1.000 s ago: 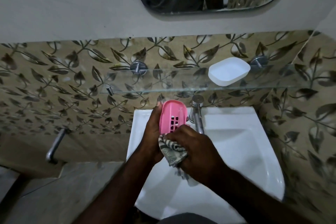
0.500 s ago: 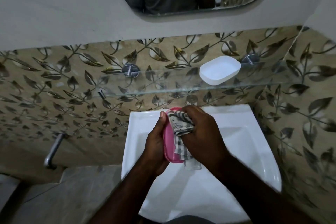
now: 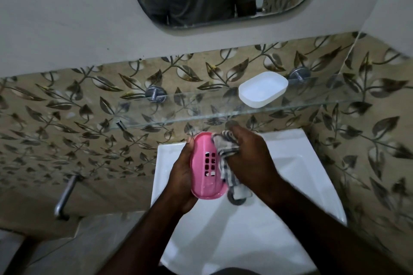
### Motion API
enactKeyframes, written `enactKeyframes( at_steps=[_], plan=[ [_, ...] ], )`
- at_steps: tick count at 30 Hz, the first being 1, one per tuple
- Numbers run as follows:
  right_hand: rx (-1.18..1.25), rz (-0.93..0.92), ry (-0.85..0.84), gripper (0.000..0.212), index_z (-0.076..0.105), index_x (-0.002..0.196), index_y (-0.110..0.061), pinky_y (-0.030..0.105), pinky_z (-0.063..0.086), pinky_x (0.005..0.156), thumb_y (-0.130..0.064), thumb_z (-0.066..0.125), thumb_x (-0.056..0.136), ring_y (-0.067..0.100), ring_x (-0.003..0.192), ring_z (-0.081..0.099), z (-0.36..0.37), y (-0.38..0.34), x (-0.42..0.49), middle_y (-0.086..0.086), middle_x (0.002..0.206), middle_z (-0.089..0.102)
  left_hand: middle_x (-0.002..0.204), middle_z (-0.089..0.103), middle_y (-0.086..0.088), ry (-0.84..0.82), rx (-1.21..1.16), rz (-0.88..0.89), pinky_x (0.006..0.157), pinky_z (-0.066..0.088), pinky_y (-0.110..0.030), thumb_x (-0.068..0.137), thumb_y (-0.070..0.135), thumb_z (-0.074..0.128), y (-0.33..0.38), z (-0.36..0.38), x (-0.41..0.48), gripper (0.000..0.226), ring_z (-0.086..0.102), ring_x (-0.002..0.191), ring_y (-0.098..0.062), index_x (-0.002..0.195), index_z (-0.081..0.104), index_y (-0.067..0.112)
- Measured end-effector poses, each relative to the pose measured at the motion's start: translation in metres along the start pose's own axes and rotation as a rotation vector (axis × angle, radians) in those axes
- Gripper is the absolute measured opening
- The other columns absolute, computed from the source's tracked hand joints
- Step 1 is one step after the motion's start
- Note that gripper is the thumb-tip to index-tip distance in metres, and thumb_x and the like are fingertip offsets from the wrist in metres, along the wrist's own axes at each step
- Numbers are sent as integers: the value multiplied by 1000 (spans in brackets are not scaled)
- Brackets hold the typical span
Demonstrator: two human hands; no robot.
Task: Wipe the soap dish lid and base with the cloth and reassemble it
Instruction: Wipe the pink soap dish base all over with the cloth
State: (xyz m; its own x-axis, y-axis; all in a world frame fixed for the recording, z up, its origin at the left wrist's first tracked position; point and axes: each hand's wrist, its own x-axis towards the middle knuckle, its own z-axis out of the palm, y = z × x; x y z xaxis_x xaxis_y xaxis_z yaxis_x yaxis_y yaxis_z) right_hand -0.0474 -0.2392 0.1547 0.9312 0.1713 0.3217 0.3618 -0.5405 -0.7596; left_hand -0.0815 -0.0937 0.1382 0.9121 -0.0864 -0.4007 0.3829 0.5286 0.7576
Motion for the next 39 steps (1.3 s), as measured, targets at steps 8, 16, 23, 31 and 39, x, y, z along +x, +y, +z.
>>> enactKeyframes(
  at_steps=[8, 16, 23, 31, 39],
  plan=[
    [50, 103, -51, 15, 58, 83, -16, 36, 51, 63, -31, 62, 84, 20, 70, 63, 5, 5, -18, -2, 72, 66, 106, 73, -14, 9, 68, 45, 81, 53, -40, 80, 58, 47, 6, 1, 0, 68, 71, 90, -26, 126, 60, 9],
    [122, 115, 51, 7, 60, 86, -19, 27, 46, 65, -14, 64, 84, 13, 74, 63, 4, -11, -6, -7, 79, 67, 101, 75, -11, -47, 65, 9, 84, 53, -40, 85, 50, 47, 0, 9, -3, 51, 73, 88, -25, 112, 67, 11],
    [-52, -145, -54, 40, 65, 109, -18, 36, 54, 75, -16, 61, 69, 28, 89, 66, 11, -15, -14, 3, 103, 68, 105, 74, -15, -32, 30, -2, 80, 57, -35, 88, 55, 43, 3, 9, 2, 59, 72, 92, -25, 111, 68, 7],
    [-7, -217, -203, 35, 66, 106, -22, 39, 54, 71, -20, 66, 71, 27, 85, 65, 16, -24, -30, 2, 98, 65, 96, 74, -17, 11, -6, -40, 75, 58, -35, 86, 66, 42, 5, 2, 6, 73, 73, 85, -27, 105, 69, 2],
    [11, -120, 91, 22, 63, 96, -14, 40, 52, 71, -18, 56, 75, 24, 83, 62, 10, -20, 12, 2, 92, 66, 118, 70, -15, -41, 75, 88, 90, 54, -38, 99, 50, 31, 10, 19, 6, 53, 69, 105, -24, 116, 66, 13]
  ],
)
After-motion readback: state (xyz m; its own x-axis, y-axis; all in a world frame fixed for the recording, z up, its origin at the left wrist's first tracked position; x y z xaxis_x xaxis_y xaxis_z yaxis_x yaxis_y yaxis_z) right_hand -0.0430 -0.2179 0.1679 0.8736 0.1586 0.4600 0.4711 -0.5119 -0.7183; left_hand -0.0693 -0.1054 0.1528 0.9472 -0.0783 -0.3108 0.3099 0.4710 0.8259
